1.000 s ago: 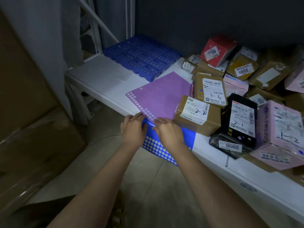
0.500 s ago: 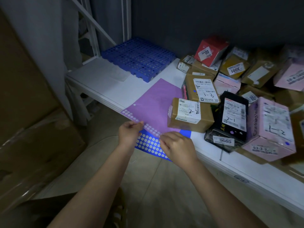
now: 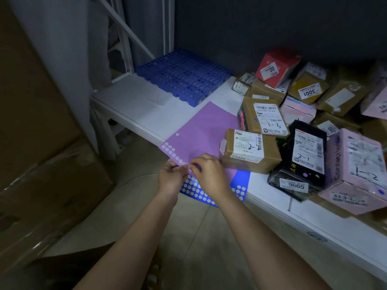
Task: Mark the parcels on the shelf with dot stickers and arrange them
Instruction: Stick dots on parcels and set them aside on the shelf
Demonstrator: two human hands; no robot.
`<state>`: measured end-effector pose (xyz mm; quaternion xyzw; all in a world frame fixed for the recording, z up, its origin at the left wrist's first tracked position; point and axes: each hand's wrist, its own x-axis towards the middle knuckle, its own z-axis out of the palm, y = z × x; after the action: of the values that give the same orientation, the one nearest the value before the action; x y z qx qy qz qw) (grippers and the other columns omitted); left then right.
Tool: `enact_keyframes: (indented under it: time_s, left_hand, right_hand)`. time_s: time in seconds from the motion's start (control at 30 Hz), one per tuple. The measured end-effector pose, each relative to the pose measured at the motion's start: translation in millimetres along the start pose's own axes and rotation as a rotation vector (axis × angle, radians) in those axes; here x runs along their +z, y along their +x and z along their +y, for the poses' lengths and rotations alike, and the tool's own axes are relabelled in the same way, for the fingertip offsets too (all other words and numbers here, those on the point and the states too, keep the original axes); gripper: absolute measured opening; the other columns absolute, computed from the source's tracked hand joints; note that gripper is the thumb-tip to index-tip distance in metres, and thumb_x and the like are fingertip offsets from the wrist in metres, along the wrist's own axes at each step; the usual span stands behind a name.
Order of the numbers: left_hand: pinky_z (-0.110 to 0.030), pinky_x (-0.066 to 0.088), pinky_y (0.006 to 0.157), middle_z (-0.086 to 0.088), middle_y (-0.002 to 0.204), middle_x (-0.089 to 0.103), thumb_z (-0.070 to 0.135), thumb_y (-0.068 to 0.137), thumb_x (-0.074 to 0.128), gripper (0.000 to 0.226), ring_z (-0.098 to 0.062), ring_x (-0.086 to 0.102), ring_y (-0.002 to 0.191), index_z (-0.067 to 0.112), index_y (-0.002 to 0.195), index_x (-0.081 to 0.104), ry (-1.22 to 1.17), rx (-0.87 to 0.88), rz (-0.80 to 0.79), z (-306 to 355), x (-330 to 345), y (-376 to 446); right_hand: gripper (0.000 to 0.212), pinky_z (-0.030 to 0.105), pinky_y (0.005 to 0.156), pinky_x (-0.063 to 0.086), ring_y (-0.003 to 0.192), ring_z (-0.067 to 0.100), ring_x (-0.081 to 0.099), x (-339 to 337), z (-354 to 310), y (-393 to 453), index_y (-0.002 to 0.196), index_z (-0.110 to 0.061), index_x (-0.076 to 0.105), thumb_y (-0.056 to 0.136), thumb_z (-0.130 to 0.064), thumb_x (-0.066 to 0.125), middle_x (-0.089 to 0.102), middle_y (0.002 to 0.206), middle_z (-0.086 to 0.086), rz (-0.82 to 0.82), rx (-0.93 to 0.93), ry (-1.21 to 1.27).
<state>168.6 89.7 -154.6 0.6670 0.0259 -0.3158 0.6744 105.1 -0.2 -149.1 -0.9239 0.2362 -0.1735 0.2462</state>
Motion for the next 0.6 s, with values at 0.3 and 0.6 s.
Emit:
enact_keyframes:
  time_s: [0.3, 0.6]
  left_hand:
    - [-0.027, 0.048, 0.07, -0.006, 0.068, 0.066, -0.002, 0.086, 0.059, 0.012, -0.018, 0.059, 0.064, 0.006, 0.078, 0.064, 0.012, 0.036, -0.022, -2.3, -1.4, 3.3]
    - [-0.029, 0.048, 0.072, -0.003, 0.066, 0.064, 0.0, 0.087, 0.06, 0.014, -0.015, 0.057, 0.063, 0.01, 0.077, 0.06, 0.011, 0.039, -0.008, -1.7, -2.9, 3.4]
  right_hand:
    - [0.011, 0.034, 0.065, 0.049, 0.069, 0.024, 0.059, 0.5, 2.7, -0.6, 0.076, -0.003, 0.074, 0.082, -0.008, 0.066, 0.067, 0.075, 0.01, 0.036, -0.002, 0.019]
    - [0.006, 0.034, 0.069, 0.054, 0.07, 0.022, 0.063, 0.3, 4.6, -1.6, 0.083, -0.003, 0.074, 0.08, -0.007, 0.07, 0.069, 0.083, 0.01, 0.035, 0.014, 0.14]
